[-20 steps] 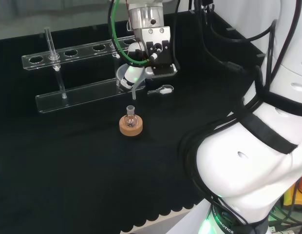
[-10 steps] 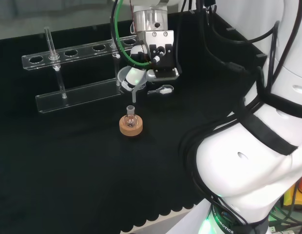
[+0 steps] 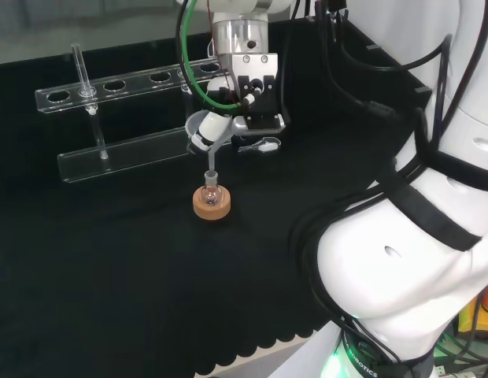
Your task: Place the funnel on the round-bottom flask.
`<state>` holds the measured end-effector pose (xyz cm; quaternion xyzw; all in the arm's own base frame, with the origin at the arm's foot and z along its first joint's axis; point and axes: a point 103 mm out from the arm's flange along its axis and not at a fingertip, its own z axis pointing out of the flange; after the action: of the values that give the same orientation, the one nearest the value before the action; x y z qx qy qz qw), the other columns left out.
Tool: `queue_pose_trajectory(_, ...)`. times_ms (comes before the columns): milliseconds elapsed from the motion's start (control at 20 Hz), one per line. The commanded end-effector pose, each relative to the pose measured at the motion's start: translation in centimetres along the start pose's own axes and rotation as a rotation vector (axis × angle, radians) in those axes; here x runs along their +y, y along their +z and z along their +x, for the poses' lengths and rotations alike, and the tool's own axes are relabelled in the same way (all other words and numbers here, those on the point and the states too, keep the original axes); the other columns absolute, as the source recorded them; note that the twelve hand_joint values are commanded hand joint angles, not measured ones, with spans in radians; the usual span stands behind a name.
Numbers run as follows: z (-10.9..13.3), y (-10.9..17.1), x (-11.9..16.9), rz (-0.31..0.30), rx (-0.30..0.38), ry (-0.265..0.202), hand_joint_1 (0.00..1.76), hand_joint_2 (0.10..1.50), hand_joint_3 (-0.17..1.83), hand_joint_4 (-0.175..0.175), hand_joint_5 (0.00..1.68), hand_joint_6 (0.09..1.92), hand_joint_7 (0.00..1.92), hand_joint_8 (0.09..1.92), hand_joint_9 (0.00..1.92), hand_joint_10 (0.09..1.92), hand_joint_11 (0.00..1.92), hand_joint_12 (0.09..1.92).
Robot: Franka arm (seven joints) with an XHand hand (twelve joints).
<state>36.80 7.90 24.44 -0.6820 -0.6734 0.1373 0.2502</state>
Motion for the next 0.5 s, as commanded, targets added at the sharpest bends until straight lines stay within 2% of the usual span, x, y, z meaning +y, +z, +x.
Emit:
queue_pose_trajectory(50,0.24,0.33,0.24,0.008,-0.007,-0.003,1.0,0.67,0.73,-0.098,0.71,0.7,0.67,0.72,1.33,0.27,0.97,0.99)
queue_pose_trajectory(500,-0.06,0.62,0.47,0.016,-0.006,-0.001,1.0,0.67,0.73,-0.098,0.71,0.71,0.67,0.72,1.33,0.27,0.97,0.99)
